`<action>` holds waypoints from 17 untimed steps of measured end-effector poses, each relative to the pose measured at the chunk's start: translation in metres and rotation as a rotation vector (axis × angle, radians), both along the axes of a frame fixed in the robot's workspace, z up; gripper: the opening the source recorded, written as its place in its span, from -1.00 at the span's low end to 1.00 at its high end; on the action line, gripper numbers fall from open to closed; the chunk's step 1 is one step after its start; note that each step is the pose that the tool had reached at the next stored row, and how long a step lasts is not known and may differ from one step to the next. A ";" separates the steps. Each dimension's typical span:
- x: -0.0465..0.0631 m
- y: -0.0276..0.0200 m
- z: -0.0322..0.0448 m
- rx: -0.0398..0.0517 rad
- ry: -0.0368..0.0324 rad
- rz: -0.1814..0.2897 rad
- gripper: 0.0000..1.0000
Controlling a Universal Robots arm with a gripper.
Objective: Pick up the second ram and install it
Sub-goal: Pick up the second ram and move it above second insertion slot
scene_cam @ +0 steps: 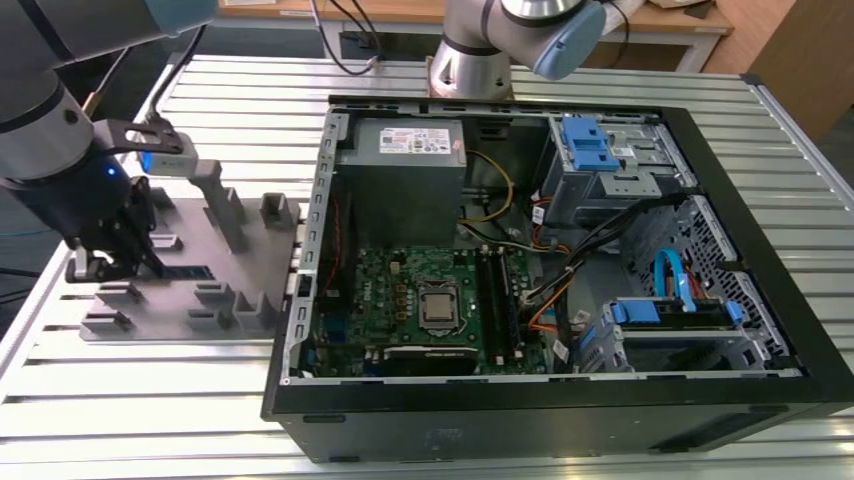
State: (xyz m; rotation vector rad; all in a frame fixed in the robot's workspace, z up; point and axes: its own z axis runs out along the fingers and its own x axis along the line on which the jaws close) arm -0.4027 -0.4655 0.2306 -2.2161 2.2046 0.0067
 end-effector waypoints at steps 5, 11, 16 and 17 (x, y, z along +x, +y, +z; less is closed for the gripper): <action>0.000 0.0000 0.0028 0.0015 0.0000 0.000 -0.73; 0.000 0.0000 0.0066 0.0029 0.0000 0.000 -0.73; 0.000 0.0000 0.0100 0.0036 0.0000 0.000 -0.73; 0.000 0.0000 0.0106 0.0038 0.0001 0.000 -0.73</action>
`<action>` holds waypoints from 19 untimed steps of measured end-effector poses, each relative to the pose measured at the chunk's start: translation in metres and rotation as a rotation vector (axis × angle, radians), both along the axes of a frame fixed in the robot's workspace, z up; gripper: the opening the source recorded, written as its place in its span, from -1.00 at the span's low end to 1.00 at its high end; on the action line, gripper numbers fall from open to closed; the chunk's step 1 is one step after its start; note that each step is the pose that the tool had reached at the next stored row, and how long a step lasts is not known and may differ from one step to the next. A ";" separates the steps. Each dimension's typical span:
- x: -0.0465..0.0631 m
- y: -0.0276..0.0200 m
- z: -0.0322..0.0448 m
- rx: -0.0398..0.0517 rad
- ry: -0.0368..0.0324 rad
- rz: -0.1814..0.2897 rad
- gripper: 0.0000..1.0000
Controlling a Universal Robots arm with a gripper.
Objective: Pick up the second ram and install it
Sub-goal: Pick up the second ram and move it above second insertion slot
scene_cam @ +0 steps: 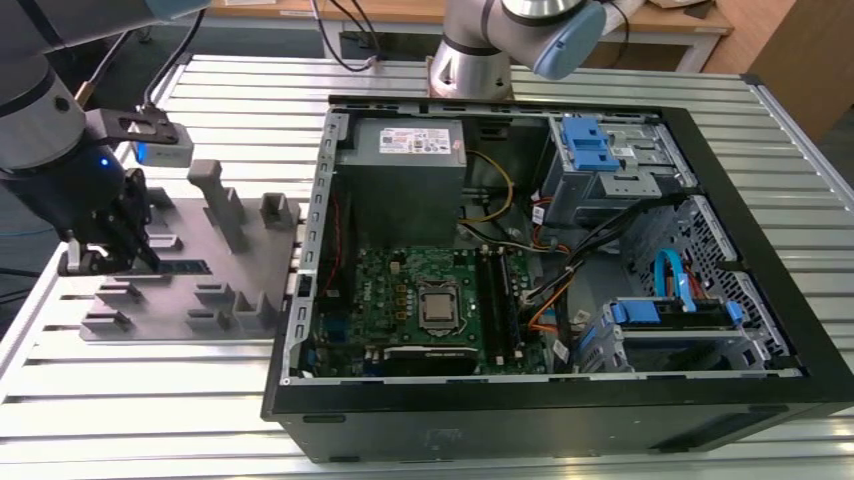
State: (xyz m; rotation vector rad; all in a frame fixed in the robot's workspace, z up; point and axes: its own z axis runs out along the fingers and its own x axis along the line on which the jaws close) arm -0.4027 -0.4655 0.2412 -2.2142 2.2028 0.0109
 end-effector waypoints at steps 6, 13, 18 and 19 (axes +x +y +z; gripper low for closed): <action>0.000 0.0000 0.0027 0.0003 0.0001 0.000 -0.73; 0.000 0.0000 0.0082 0.0012 0.0000 0.000 -0.73; 0.000 0.0000 0.0124 0.0037 -0.0001 0.000 -0.73; 0.000 0.0000 0.0128 0.0042 -0.0001 0.000 -0.73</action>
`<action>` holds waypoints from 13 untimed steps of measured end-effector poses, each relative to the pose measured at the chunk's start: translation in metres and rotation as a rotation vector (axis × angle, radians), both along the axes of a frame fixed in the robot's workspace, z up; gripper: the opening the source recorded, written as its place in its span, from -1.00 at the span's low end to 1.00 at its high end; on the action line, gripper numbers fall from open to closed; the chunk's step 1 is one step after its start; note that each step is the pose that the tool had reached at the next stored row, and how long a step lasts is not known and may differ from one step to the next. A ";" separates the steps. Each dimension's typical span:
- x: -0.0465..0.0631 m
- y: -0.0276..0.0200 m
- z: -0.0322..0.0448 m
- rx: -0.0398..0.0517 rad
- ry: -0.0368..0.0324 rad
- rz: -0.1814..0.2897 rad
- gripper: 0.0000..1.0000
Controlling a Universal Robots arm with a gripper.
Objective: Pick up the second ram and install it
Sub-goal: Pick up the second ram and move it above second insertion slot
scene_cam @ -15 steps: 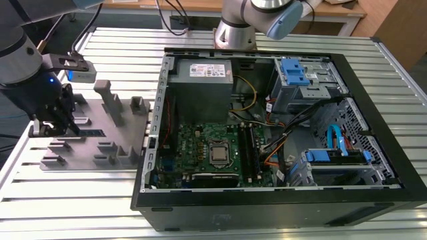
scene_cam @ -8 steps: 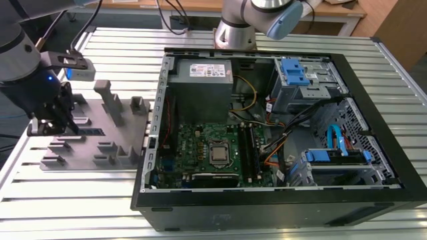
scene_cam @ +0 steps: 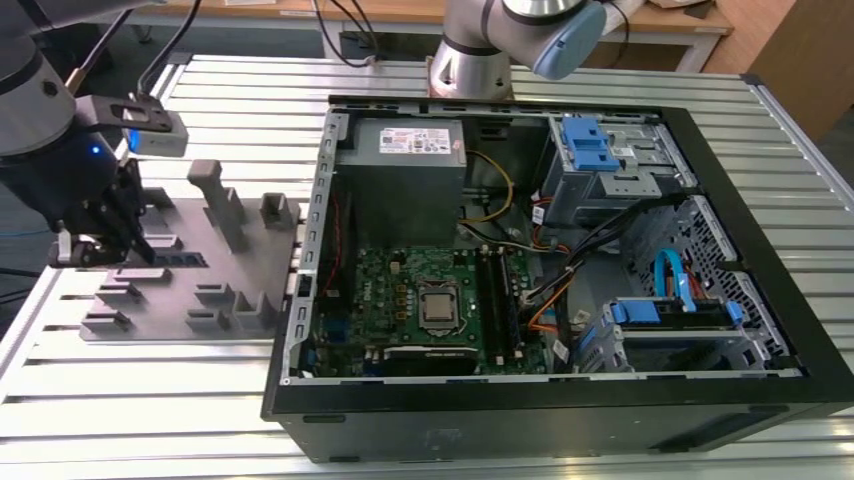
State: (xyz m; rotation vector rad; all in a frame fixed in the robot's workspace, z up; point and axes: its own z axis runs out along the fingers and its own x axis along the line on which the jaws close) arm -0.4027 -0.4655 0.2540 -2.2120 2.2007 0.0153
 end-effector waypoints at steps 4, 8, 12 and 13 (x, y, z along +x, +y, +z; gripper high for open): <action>0.000 0.0000 0.0014 0.0008 0.0000 0.000 -0.73; 0.000 0.0000 0.0033 0.0012 0.0000 0.000 -0.73; 0.000 0.0000 0.0051 0.0014 0.0003 0.000 -0.73; 0.000 0.0000 0.0057 0.0016 0.0002 0.000 -0.73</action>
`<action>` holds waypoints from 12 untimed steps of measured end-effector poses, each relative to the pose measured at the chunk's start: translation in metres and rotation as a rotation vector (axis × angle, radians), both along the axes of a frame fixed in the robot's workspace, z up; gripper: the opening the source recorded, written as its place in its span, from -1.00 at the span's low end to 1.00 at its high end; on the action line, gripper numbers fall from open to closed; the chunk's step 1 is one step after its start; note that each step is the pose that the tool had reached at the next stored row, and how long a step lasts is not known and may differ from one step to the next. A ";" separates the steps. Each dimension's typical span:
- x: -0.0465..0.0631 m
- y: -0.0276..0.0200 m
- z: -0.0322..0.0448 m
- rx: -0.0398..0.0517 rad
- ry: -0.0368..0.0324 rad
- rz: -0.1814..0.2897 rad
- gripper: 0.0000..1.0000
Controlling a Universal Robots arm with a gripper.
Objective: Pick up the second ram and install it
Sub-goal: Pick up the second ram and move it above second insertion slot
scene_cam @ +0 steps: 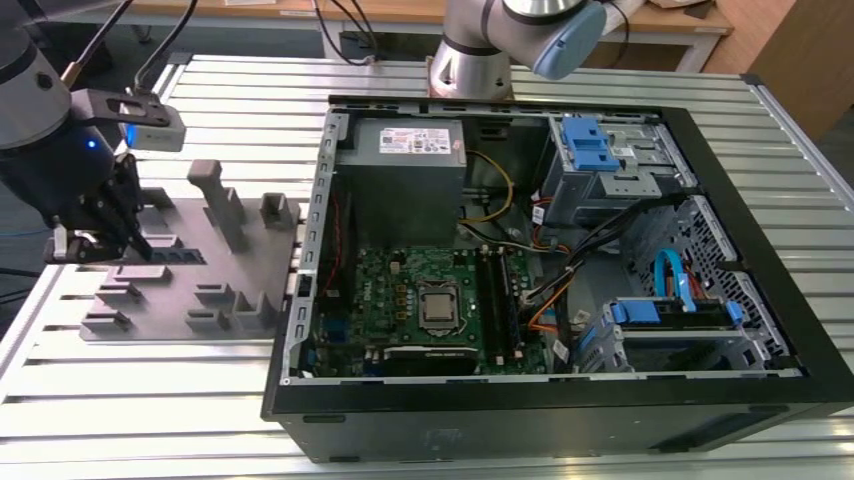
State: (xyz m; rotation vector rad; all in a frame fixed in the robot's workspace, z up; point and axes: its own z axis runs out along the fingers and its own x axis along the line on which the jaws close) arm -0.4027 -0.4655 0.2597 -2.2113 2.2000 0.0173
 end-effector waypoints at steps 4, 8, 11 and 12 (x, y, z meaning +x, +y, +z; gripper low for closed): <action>0.000 0.0000 0.0033 0.0005 0.0000 0.000 -0.73; 0.000 0.0000 0.0075 0.0006 -0.0001 0.000 -0.73; 0.000 0.0000 0.0104 0.0006 -0.0001 0.000 -0.73; 0.000 0.0000 0.0115 0.0006 0.0000 0.000 -0.73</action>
